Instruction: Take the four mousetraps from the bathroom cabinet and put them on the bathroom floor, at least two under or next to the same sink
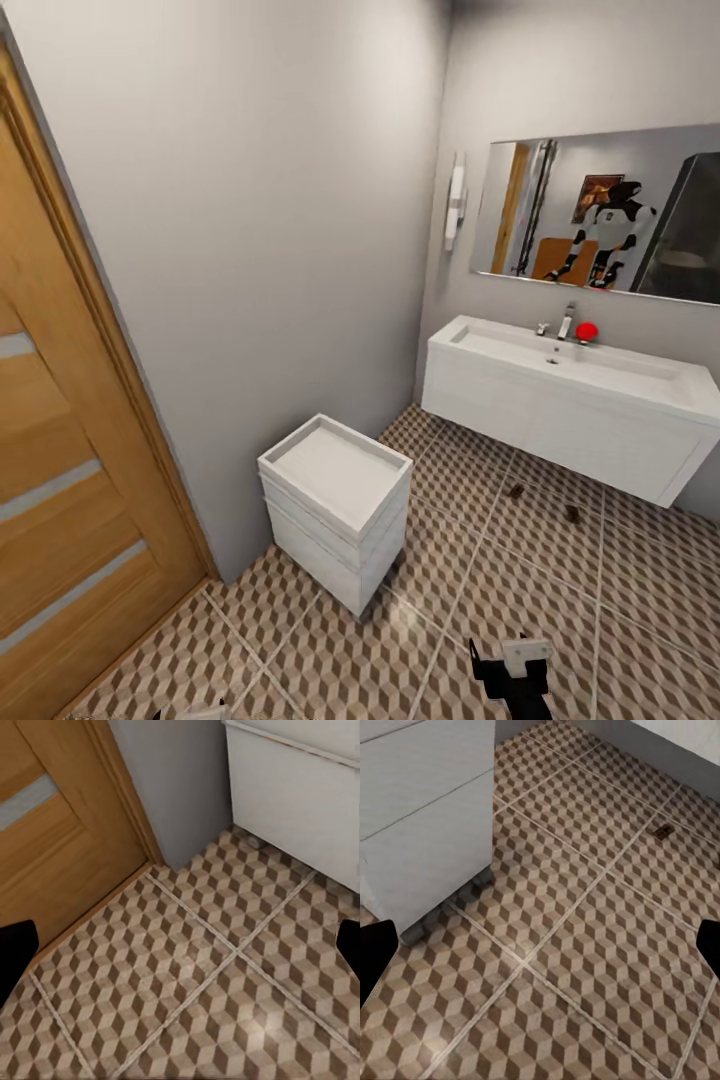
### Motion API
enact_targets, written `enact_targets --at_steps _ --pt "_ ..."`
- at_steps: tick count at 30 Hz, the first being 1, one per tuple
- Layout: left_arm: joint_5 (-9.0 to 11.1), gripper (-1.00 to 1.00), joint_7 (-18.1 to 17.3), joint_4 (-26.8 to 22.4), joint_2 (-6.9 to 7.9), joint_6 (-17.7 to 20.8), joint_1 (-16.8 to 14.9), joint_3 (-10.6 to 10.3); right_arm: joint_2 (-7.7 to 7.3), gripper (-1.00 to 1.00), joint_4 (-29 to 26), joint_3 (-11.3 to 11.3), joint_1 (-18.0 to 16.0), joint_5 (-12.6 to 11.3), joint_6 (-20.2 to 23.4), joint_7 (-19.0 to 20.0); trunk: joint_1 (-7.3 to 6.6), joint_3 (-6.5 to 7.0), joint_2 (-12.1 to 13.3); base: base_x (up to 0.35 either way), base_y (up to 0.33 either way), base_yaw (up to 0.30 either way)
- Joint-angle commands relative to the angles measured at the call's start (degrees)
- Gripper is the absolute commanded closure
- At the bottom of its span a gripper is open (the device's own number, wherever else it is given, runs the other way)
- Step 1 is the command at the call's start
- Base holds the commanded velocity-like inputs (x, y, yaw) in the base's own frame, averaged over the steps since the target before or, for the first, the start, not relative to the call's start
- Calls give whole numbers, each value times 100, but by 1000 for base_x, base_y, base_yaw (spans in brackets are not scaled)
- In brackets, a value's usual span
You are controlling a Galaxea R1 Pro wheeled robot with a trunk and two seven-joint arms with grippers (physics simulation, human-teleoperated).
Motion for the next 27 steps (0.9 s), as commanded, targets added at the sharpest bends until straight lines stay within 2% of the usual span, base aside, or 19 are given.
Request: enact_targets --at_steps 1,13,27 --pt "-39 -100 55 24 -2 -22 -13 -18 -2 -100 5 31 -4 56 -6 -60 4 -13 -13 0 0 255" --pt "-39 -100 55 24 -2 -21 -7 -18 11 -100 5 29 -4 56 -6 -60 4 -13 -13 -7 0 255" --pt "-41 -100 55 24 -2 -20 -4 -18 16 -100 6 29 -4 56 -6 -60 4 -13 -13 -70 0 255"
